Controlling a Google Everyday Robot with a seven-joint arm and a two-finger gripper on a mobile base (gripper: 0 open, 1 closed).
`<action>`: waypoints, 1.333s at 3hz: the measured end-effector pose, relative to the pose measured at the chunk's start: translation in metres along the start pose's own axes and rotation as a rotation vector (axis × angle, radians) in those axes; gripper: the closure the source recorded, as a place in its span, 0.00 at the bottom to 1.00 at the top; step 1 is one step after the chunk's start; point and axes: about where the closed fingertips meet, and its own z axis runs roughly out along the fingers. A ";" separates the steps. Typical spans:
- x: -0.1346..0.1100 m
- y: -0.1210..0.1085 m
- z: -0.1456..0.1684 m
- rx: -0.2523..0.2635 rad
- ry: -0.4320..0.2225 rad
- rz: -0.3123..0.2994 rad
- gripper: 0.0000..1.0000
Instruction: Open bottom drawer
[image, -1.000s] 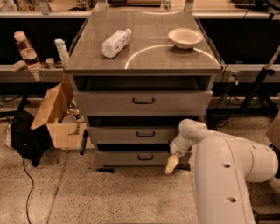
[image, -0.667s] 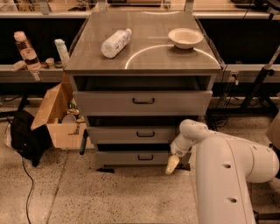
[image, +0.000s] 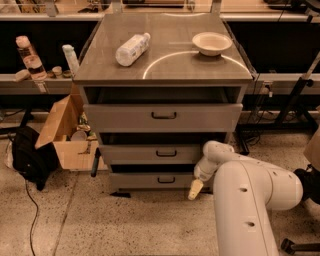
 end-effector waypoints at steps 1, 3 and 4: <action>0.002 -0.012 0.018 0.063 0.012 -0.010 0.00; 0.001 -0.025 0.054 0.075 0.046 -0.016 0.00; -0.005 -0.028 0.063 0.048 0.048 -0.033 0.00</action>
Offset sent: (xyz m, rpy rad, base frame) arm 0.0251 0.0003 -0.0353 -0.0839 -0.1355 -0.0493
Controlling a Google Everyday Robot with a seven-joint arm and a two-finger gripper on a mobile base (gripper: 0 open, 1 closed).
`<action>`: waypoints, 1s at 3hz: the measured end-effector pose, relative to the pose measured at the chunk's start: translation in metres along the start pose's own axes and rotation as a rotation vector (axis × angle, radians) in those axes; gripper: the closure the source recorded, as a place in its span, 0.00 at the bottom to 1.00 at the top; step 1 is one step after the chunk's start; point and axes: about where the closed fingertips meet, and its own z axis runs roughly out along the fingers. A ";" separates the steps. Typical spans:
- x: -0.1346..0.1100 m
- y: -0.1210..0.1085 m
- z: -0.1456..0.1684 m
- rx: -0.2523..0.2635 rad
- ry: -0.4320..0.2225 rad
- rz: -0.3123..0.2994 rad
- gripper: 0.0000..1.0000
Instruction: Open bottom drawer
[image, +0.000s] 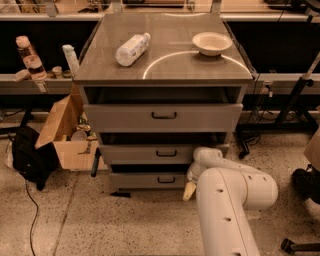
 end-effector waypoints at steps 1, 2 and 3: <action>-0.001 -0.003 -0.001 0.003 -0.002 0.001 0.19; -0.001 -0.003 -0.001 0.003 -0.002 0.001 0.42; -0.001 -0.003 -0.001 0.003 -0.002 0.001 0.65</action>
Offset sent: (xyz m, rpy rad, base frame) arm 0.0028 -0.0005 0.0012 0.0006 -0.0035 -0.0017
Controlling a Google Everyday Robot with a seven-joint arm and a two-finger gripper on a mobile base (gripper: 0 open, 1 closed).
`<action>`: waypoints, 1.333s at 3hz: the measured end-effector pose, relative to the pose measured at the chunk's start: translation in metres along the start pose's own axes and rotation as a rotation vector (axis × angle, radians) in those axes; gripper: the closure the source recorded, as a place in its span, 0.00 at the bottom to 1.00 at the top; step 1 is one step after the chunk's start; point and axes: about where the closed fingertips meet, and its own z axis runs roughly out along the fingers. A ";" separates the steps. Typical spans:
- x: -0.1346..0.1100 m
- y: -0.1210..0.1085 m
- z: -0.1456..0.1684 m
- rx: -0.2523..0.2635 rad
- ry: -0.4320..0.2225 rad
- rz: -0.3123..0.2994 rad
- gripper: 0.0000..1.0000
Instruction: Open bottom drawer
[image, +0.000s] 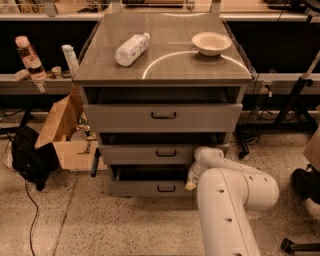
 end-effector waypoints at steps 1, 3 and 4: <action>0.003 0.005 0.001 -0.005 -0.001 -0.002 0.89; 0.011 0.014 0.000 0.000 -0.004 0.011 1.00; 0.024 0.022 -0.010 0.037 -0.022 0.051 1.00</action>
Offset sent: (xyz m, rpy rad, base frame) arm -0.0705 -0.0266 0.0079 0.0043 -0.0217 -0.0375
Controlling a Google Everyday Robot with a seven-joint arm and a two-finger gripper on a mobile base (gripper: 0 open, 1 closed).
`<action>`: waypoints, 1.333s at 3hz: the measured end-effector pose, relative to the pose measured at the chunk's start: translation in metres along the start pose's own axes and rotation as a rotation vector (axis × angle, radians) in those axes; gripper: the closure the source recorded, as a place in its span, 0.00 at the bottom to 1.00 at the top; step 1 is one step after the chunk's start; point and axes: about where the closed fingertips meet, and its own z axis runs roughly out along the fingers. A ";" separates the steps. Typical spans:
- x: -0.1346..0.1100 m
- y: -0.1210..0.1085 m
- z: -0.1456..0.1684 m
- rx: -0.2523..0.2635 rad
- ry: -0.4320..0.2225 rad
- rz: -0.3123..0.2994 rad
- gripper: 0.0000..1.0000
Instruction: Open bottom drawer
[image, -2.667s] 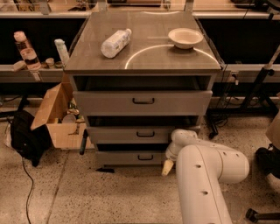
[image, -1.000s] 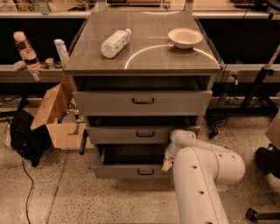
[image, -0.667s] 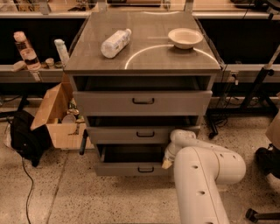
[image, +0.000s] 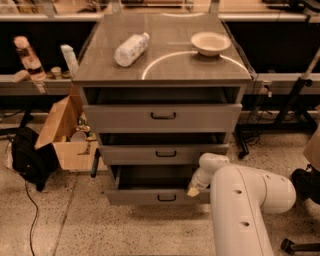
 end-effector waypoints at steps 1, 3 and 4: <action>0.002 -0.004 -0.014 0.038 -0.020 0.028 1.00; 0.013 0.016 -0.016 0.038 -0.021 0.054 1.00; 0.024 0.058 0.001 -0.019 -0.002 0.058 0.85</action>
Offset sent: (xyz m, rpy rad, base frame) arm -0.2139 -0.0354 0.0095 0.0205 0.0206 -0.2649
